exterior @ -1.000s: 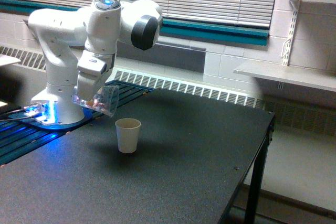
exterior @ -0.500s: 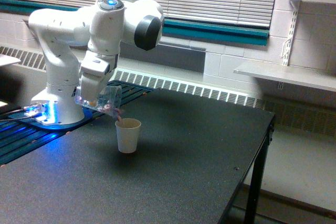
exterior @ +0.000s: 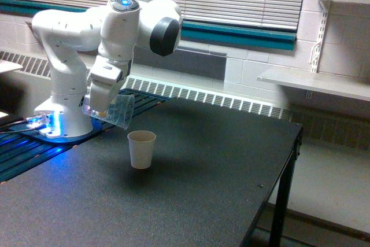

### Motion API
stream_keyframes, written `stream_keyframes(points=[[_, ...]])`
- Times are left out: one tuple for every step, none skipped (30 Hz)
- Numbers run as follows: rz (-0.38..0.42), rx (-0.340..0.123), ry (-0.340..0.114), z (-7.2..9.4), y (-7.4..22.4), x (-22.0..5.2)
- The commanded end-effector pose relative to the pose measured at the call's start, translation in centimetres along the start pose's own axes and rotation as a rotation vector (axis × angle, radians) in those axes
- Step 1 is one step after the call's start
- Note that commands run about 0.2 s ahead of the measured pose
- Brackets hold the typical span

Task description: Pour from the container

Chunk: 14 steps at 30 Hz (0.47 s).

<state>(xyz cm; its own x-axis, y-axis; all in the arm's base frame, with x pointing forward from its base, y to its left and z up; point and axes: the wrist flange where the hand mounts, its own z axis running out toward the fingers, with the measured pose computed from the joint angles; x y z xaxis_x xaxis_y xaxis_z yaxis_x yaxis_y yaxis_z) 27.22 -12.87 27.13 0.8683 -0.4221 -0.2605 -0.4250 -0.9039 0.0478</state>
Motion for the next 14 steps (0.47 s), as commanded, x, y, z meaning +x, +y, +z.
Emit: stream_keyframes(points=[[-0.013, 0.007, 0.001, -0.38, -0.25, -0.10], [-0.012, 0.009, 0.003, -0.43, -0.29, -0.12], [-0.011, 0.010, 0.005, -0.48, -0.34, -0.11], [-0.011, 0.012, 0.006, -0.51, -0.37, -0.11], [-0.010, 0.014, 0.008, -0.55, -0.44, -0.10], [-0.009, 0.015, 0.009, -0.59, -0.49, -0.10], [-0.008, 0.017, 0.012, -0.62, -0.55, -0.08], [-0.007, 0.018, 0.013, -0.64, -0.59, -0.08], [-0.007, 0.021, 0.014, -0.70, -0.66, -0.07], [-0.007, 0.024, 0.015, -0.76, -0.72, -0.07], [-0.008, 0.029, 0.018, -0.84, -0.79, -0.06], [-0.007, 0.033, 0.021, -0.86, -0.86, -0.05], [-0.005, 0.037, 0.022, -0.89, -0.96, -0.05], [-0.005, 0.037, 0.022, -0.90, -0.98, -0.06]])
